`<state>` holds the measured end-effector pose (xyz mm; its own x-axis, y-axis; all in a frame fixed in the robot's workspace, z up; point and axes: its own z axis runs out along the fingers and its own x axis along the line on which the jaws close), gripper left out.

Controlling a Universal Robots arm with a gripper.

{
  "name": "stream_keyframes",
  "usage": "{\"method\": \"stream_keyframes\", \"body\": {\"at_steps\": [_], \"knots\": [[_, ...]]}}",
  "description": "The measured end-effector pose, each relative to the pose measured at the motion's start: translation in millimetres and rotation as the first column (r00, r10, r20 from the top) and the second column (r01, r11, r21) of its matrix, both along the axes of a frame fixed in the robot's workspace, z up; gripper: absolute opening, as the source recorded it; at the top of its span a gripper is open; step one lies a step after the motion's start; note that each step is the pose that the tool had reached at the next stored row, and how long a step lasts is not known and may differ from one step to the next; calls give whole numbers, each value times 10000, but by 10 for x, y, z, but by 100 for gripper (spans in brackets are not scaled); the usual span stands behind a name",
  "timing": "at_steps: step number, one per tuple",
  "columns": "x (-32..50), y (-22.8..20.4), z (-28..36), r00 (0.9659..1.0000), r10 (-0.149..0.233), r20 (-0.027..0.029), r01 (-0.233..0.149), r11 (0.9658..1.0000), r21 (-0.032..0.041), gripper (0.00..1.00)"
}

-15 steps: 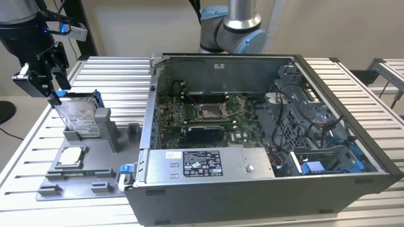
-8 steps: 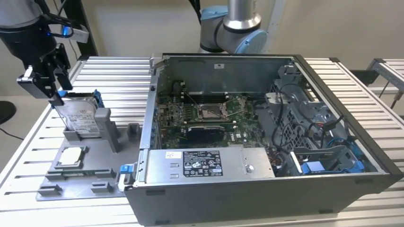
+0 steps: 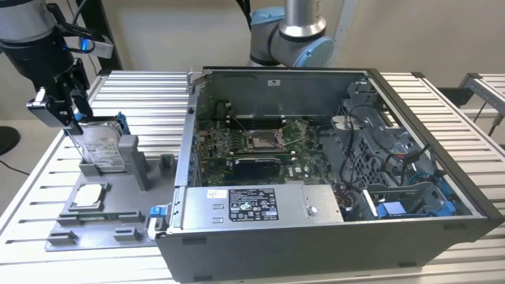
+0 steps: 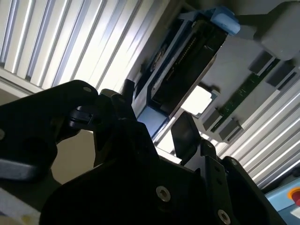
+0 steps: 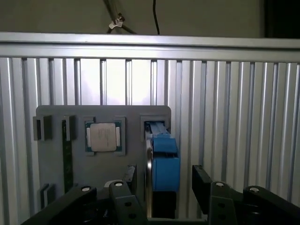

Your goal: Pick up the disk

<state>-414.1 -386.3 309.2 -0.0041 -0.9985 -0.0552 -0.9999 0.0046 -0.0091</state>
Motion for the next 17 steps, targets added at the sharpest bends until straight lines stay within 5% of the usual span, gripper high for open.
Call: {"method": "stream_keyframes", "body": {"at_steps": [17], "knots": [[1,0,-304,10000,3,-33,-3,10000,7,100]]}}
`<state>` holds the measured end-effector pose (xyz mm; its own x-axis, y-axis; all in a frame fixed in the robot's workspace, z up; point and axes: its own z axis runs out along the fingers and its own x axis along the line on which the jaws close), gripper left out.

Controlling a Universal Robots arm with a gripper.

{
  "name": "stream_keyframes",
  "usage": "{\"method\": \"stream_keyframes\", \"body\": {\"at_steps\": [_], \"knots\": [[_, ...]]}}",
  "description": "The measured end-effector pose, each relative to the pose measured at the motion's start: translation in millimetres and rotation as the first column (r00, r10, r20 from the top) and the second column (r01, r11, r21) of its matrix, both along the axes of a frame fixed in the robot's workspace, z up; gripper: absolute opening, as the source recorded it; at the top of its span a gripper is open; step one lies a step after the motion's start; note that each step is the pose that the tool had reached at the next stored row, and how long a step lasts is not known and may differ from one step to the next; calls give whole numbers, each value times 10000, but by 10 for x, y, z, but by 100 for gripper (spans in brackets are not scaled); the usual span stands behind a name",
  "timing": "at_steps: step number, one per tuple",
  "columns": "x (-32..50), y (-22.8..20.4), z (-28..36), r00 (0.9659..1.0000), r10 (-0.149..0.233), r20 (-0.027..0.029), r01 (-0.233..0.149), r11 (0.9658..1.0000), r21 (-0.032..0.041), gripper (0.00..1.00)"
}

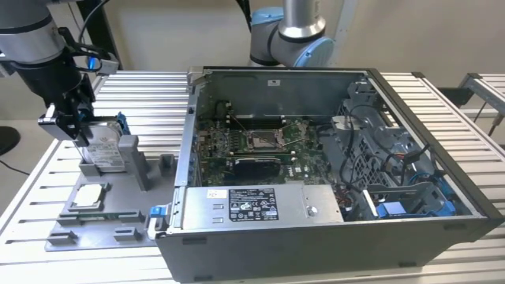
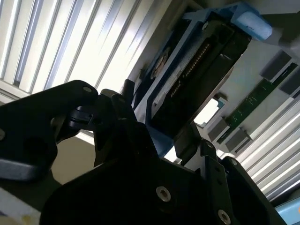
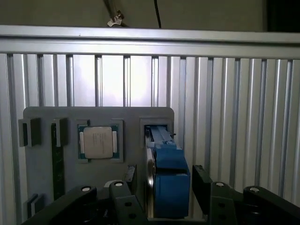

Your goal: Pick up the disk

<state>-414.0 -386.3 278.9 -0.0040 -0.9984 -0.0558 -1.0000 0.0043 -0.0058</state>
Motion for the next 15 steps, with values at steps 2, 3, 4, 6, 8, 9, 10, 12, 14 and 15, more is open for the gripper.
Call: {"method": "stream_keyframes", "body": {"at_steps": [2,3,4,6,8,9,10,12,14,15], "knots": [[1,0,-22,10000,0,-5,0,10000,11,100],[0,0,-23,10000,0,-6,0,10000,14,100],[0,0,-23,10000,0,-7,0,10000,15,100],[0,0,-26,10000,0,-5,0,10000,17,100],[0,0,-30,10000,0,-4,0,10000,18,100],[0,0,-31,10000,0,-4,0,10000,18,100],[0,0,-31,10000,0,-5,0,10000,18,100],[0,0,-31,10000,0,-5,0,10000,18,100],[0,0,-32,10000,0,-4,0,10000,18,100],[0,0,-32,10000,0,-5,0,10000,18,100]]}}
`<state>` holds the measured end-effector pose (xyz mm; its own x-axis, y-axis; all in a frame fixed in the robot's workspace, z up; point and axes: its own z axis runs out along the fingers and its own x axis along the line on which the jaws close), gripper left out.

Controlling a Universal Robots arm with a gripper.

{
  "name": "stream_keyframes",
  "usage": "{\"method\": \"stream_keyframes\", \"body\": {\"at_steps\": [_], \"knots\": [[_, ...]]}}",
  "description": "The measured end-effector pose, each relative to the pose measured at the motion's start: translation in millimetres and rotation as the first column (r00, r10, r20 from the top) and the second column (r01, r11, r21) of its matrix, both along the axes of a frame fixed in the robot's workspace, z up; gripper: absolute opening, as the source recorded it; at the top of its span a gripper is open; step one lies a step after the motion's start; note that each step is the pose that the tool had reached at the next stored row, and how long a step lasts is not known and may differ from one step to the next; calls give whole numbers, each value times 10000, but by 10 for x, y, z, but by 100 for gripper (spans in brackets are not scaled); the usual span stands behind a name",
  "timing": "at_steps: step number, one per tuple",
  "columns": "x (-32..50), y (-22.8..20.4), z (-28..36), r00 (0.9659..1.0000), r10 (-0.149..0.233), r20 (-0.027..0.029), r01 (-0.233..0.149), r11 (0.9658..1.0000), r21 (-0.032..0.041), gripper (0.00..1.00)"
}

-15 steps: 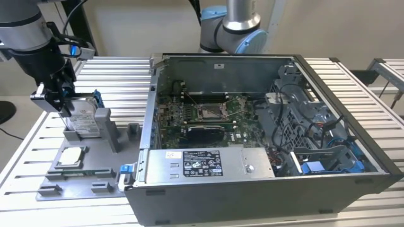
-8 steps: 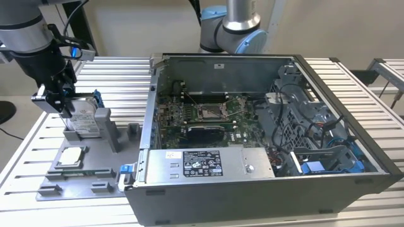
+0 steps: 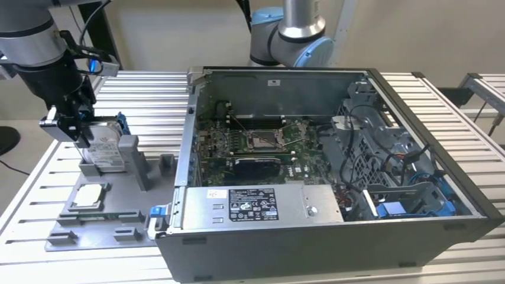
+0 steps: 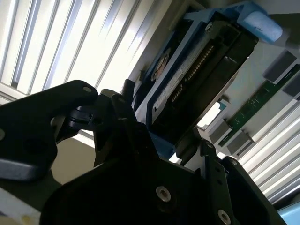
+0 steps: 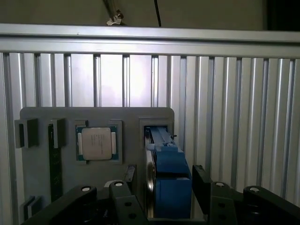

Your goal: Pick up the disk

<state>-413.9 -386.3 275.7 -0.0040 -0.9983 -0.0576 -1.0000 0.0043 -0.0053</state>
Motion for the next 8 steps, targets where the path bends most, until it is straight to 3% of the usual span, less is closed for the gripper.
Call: {"method": "stream_keyframes", "body": {"at_steps": [6,7,8], "knots": [[0,0,-4,10000,0,0,0,10000,1,100],[0,0,-5,10000,0,0,0,10000,1,0],[0,0,-5,10000,0,-1,0,10000,0,0]]}}
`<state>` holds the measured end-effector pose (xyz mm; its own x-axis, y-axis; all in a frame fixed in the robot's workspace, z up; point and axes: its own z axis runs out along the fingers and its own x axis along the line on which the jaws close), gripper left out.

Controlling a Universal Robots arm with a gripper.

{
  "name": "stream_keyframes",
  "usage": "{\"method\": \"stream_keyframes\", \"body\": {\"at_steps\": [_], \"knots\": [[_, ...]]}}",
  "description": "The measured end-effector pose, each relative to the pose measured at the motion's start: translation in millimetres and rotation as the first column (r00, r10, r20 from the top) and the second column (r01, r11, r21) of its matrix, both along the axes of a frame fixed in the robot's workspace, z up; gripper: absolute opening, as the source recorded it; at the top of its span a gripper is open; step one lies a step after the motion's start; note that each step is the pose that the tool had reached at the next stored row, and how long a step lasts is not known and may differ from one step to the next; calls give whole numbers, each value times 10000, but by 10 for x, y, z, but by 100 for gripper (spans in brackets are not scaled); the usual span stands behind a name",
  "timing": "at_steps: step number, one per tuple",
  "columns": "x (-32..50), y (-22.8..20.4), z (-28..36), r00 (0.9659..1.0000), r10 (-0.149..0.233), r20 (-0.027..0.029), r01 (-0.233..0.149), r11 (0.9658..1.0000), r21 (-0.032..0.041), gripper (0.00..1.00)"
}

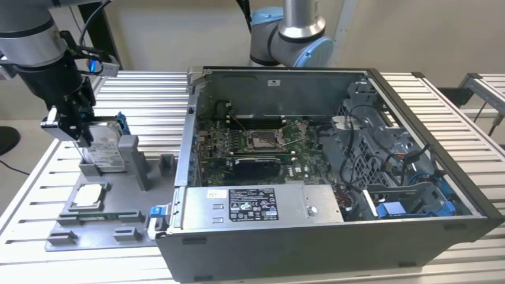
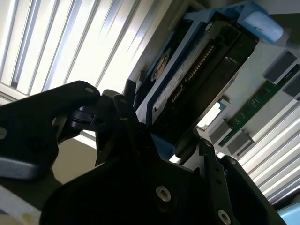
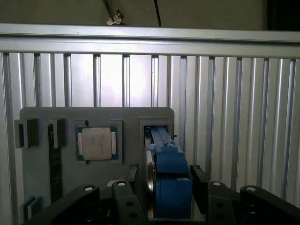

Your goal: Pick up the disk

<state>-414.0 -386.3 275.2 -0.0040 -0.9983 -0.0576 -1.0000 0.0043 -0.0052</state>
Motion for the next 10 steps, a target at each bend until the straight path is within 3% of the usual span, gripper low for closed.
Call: {"method": "stream_keyframes", "body": {"at_steps": [10], "knots": [[0,0,-7,10000,0,0,0,10000,0,0]]}}
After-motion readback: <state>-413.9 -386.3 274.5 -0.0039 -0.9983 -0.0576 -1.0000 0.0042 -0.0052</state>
